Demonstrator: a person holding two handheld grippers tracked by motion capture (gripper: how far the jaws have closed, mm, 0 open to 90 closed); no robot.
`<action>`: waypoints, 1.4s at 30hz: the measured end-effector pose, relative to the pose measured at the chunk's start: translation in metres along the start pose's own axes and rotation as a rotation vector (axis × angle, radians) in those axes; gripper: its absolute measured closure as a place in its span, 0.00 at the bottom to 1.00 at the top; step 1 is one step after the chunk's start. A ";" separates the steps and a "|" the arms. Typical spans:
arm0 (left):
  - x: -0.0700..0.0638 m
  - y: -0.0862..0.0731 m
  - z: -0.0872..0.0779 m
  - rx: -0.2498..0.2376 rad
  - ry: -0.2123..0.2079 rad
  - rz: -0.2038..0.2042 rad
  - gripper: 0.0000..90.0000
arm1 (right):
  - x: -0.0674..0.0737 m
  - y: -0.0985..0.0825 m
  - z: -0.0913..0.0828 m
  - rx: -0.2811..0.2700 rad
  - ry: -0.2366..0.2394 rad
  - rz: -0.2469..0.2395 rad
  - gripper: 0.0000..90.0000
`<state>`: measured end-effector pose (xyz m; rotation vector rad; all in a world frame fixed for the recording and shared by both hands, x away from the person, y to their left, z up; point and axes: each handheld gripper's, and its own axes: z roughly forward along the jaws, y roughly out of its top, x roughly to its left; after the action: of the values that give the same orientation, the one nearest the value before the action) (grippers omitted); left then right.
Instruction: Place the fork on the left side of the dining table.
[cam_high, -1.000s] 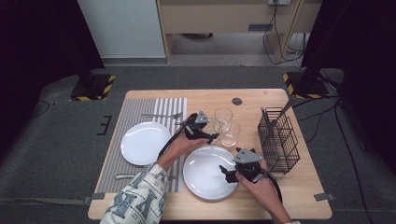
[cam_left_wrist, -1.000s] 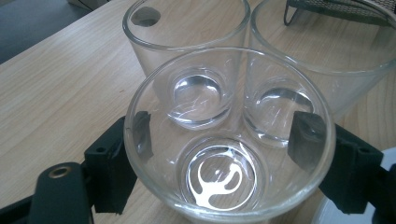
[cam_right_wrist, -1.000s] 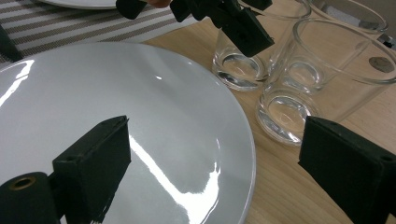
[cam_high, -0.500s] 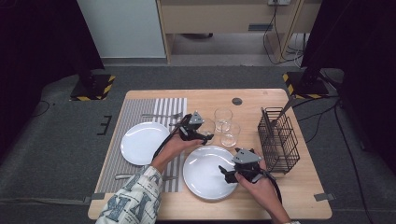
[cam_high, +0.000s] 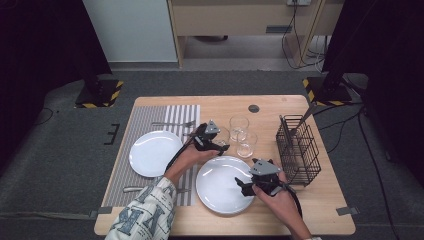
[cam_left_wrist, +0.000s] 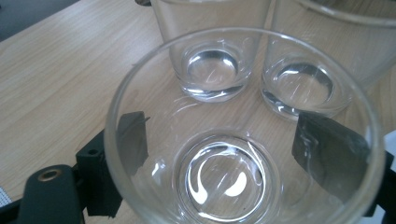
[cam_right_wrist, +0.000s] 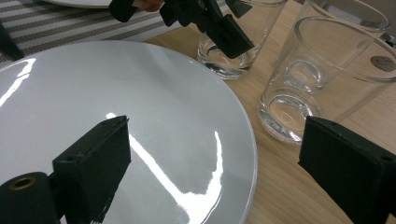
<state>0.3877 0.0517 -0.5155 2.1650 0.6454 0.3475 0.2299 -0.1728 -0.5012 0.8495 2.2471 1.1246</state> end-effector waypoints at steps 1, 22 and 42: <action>0.000 0.000 0.000 -0.001 -0.003 -0.002 0.22 | 0.000 0.000 0.000 0.000 -0.001 0.000 0.10; 0.002 0.013 -0.025 -0.027 0.018 0.009 0.23 | 0.000 0.000 0.000 -0.002 -0.001 0.001 0.10; 0.014 0.012 -0.046 -0.053 0.024 -0.014 0.23 | -0.001 0.000 0.001 -0.001 -0.001 0.001 0.10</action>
<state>0.3821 0.0825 -0.4772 2.1073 0.6576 0.3798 0.2311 -0.1726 -0.5020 0.8501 2.2450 1.1253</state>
